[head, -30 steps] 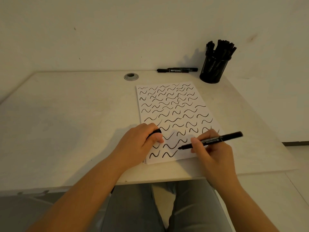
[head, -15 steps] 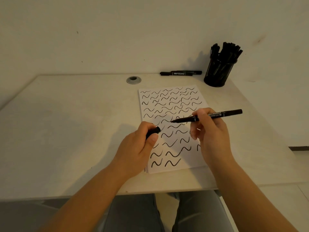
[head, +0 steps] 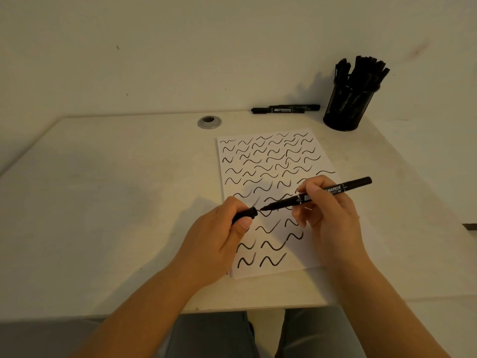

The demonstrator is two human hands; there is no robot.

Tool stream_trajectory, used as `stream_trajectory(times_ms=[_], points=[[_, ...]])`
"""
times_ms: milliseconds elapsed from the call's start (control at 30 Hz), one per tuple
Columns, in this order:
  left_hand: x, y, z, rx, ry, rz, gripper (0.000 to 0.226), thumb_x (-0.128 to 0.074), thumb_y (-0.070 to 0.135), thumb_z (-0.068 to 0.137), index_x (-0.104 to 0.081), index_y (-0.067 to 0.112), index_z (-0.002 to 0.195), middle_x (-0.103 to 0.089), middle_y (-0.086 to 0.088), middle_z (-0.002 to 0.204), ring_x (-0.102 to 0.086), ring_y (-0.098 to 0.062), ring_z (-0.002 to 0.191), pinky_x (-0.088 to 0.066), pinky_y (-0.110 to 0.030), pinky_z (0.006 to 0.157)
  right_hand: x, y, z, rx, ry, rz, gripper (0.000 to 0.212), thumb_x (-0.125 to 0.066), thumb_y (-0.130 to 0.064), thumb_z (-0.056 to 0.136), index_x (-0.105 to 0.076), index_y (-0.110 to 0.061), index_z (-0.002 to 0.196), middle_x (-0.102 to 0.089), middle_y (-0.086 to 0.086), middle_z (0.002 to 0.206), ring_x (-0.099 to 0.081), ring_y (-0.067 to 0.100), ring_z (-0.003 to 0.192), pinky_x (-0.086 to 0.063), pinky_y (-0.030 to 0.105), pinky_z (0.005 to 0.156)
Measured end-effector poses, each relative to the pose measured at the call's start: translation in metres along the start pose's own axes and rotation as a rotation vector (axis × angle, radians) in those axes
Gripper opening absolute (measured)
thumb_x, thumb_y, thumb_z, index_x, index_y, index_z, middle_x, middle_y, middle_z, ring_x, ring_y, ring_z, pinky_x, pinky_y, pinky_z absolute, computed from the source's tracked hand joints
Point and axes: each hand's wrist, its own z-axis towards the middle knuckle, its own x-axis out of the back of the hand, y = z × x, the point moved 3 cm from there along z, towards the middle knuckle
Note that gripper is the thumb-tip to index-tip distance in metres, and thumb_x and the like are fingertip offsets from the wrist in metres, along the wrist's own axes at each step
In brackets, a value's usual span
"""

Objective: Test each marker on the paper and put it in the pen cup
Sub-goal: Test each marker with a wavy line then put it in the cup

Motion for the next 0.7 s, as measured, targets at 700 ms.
stream_trajectory(times_ms=[700], points=[[0.000,0.008,0.000,-0.047,0.001,0.023,0.012,-0.034,0.040,0.090,-0.042,0.031,0.090,-0.043,0.013,0.054,-0.049,-0.006,0.057,-0.037,-0.016,0.049,-0.020,-0.002,-0.013,-0.101,-0.207,-0.111,0.013,-0.061,-0.011,0.073,-0.058,0.000,0.079,-0.059,0.006,0.054,-0.052,0.011,0.047,-0.042,0.019,0.043]])
